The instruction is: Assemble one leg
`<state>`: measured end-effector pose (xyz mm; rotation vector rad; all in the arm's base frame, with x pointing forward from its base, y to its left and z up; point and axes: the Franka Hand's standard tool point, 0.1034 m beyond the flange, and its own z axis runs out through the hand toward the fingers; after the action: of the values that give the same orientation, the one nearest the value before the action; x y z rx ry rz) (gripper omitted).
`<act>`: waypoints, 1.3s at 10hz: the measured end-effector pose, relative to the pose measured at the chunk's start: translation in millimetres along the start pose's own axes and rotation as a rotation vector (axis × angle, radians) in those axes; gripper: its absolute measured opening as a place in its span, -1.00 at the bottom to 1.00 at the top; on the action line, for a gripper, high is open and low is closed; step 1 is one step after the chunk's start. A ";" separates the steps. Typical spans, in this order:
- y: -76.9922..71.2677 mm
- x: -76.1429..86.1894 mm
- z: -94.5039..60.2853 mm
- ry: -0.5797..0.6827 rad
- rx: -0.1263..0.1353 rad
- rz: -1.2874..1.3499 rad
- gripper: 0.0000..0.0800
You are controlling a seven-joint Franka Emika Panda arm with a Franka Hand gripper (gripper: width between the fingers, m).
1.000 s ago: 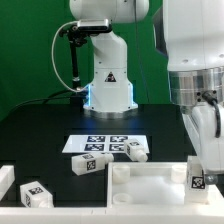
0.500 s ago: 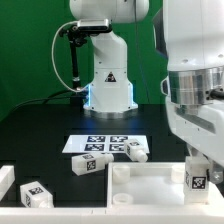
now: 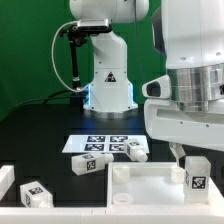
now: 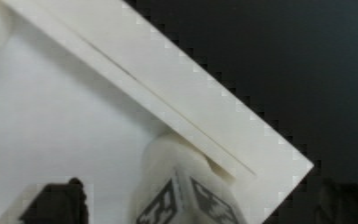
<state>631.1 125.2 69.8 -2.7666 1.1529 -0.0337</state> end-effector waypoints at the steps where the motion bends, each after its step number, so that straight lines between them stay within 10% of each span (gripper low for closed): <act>1: 0.1 6.4 -3.1 0.010 -0.007 -0.237 0.62; 5: 2.2 13.3 -3.0 0.013 0.000 -0.491 0.62; 7: 2.4 13.3 -2.8 0.013 0.000 -0.444 -0.20; 13: 0.0 11.3 0.2 0.006 -0.028 0.226 -0.27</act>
Offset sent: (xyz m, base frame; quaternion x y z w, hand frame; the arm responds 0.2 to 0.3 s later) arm 0.0000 0.0000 0.0000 0.0000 0.0000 -0.0650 0.9979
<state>639.1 117.2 69.2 -2.6425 1.4693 -0.0013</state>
